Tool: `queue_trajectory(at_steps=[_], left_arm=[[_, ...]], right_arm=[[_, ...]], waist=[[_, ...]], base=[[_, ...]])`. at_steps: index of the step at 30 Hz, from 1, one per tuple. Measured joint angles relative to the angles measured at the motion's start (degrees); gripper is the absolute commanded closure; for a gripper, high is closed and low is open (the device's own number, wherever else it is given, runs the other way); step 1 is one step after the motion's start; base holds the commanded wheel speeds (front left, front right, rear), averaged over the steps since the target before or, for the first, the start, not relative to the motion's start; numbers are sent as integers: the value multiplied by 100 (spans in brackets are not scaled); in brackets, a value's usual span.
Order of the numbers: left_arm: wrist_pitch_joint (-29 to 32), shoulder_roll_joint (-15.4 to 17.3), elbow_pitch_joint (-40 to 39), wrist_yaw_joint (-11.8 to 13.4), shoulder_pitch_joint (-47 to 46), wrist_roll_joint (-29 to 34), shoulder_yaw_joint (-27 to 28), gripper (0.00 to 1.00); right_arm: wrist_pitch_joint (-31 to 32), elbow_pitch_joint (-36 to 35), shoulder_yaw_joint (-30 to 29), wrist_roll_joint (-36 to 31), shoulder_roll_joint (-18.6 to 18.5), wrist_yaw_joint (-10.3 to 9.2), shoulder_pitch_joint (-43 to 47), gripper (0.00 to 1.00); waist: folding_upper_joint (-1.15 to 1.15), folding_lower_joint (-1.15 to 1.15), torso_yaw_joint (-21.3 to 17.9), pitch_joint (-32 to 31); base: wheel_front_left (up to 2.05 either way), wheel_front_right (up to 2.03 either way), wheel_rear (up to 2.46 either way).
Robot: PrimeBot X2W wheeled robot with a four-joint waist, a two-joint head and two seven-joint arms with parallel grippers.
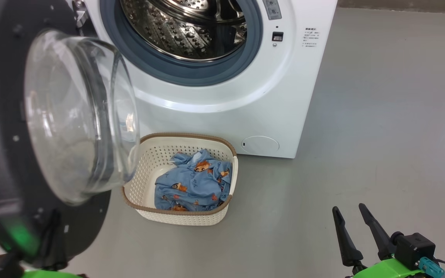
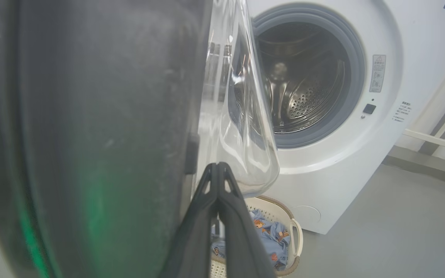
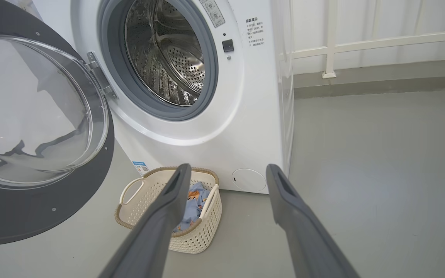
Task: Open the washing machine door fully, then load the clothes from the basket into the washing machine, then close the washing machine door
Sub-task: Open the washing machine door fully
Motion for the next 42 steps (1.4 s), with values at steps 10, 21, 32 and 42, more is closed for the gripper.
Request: queue_trajectory(at_steps=[10, 21, 32, 42], left_arm=[[0, 86, 453, 141, -233, -73, 1003, 100], [5, 495, 1158, 140, -912, -181, 1786, 100], [5, 816, 1691, 59, -1466, -181, 2410, 100], [4, 1244, 2307, -145, -1892, 58, 2833, 100]], right_arm=[[0, -1, 8, -3, 0, 0, -2, 0], [0, -19, 14, -53, 0, 0, -38, 0], [0, -18, 48, -112, -3, 0, -157, 0], [1, -14, 56, -162, -5, 0, -273, 0]], waist=[[0, 0, -102, 84], [0, 0, -172, 325], [0, 0, -266, 502], [0, 1, -338, 641]], base=[[0, 0, 0], [0, 0, 0], [0, 0, 0], [0, 0, 0]])
